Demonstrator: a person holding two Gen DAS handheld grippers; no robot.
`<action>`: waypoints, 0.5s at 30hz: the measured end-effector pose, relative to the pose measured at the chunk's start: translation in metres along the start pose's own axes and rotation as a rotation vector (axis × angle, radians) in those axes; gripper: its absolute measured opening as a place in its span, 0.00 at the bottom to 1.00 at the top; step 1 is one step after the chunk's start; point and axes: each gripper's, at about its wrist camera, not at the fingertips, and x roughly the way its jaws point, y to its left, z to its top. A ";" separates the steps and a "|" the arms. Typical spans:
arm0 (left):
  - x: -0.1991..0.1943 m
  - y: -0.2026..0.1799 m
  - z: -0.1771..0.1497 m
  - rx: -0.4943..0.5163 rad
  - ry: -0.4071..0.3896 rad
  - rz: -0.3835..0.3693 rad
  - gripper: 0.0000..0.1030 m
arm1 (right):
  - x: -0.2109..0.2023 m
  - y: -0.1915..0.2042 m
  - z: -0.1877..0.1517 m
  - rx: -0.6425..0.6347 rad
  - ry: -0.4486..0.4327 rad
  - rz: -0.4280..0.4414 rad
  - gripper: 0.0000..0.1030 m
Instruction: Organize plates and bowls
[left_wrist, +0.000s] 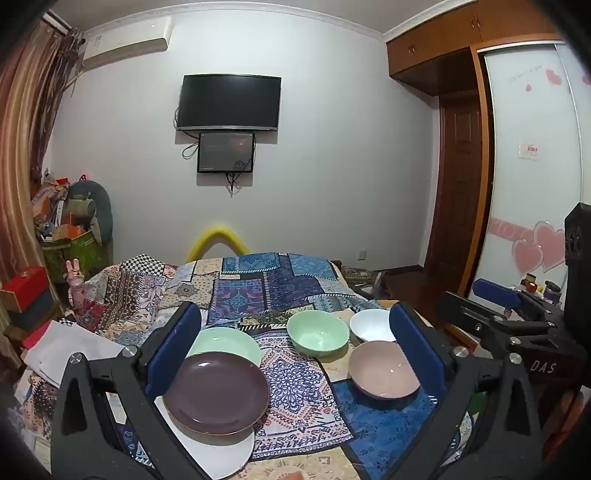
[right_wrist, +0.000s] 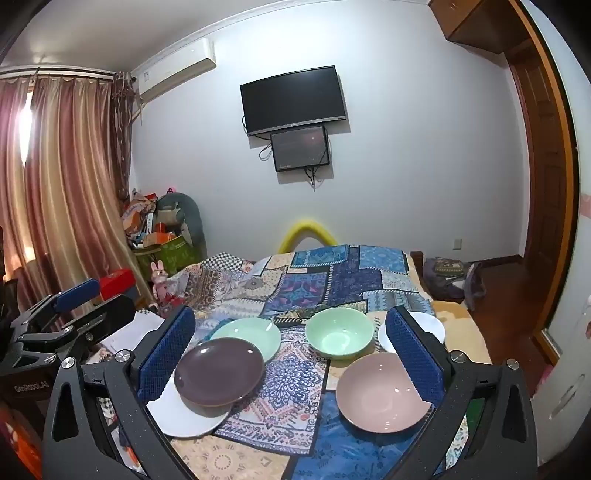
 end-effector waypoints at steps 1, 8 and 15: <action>0.000 0.000 0.000 0.000 -0.001 0.001 1.00 | 0.000 0.000 0.000 0.001 0.001 0.000 1.00; 0.006 0.007 -0.002 -0.016 -0.010 -0.006 1.00 | 0.000 -0.001 0.001 0.000 0.001 0.000 1.00; -0.001 0.005 -0.003 -0.011 -0.026 -0.004 1.00 | -0.003 0.001 0.002 -0.009 -0.010 -0.002 1.00</action>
